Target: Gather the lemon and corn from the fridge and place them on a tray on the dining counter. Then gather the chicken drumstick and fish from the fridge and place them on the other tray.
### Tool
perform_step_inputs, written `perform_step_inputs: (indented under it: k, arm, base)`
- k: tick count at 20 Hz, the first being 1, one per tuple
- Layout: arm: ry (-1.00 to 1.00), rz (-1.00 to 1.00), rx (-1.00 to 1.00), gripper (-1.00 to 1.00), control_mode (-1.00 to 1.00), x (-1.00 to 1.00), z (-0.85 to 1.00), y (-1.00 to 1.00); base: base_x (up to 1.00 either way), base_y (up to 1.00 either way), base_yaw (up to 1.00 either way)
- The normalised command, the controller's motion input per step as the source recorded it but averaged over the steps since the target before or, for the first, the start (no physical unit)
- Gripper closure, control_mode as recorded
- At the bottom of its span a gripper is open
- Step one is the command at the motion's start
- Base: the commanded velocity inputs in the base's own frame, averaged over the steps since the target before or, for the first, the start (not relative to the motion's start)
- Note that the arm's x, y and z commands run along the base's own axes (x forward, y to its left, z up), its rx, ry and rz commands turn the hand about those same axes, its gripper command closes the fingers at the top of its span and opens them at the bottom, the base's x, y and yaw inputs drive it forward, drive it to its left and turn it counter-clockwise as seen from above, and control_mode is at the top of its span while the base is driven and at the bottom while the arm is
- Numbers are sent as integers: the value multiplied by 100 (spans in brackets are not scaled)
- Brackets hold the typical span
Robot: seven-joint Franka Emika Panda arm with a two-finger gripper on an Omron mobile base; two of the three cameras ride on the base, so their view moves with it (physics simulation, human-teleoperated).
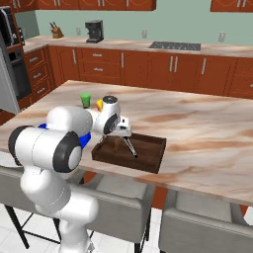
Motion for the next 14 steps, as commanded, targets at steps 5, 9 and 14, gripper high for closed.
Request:
perform_step_inputs:
  k: [5,9,14]
  arm:
    - [-2,1,1,-100,-100,-72,60,12]
    - [0,0,0,-100,-100,-74,56,29]
    - [0,0,0,-100,-100,-72,60,35]
  base:
    - [0,0,0]
    - [0,0,0]
    - [0,0,0]
